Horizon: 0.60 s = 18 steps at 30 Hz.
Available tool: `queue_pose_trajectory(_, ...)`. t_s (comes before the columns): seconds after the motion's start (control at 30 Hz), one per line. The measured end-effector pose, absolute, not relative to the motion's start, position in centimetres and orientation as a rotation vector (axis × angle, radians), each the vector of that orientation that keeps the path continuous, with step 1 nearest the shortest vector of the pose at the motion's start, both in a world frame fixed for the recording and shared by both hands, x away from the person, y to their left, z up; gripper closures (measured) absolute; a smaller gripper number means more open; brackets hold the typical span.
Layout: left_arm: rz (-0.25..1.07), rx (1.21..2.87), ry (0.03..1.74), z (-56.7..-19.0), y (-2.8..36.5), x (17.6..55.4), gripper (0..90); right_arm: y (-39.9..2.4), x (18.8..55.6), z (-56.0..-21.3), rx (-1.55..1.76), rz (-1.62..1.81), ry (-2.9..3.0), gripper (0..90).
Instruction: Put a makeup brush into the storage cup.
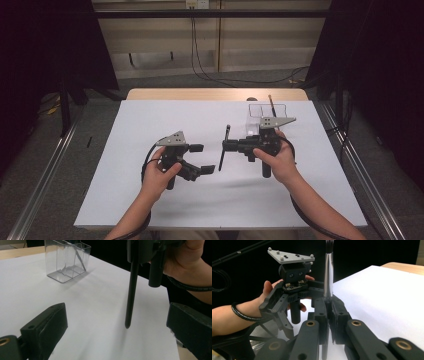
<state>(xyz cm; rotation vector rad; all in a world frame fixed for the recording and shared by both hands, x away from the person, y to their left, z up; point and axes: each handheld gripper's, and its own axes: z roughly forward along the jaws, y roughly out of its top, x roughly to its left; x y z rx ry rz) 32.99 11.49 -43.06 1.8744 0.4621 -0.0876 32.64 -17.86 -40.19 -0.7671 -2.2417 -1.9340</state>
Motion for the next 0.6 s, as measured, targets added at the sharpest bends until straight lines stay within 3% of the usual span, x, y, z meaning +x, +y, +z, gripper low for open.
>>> queue_pose_trajectory(0.6, -0.032, 1.855, 0.484, -42.7, 13.9, 32.8, 2.6, -18.0, 32.6, -40.1, -0.766, -1.940, -2.265, 85.1)
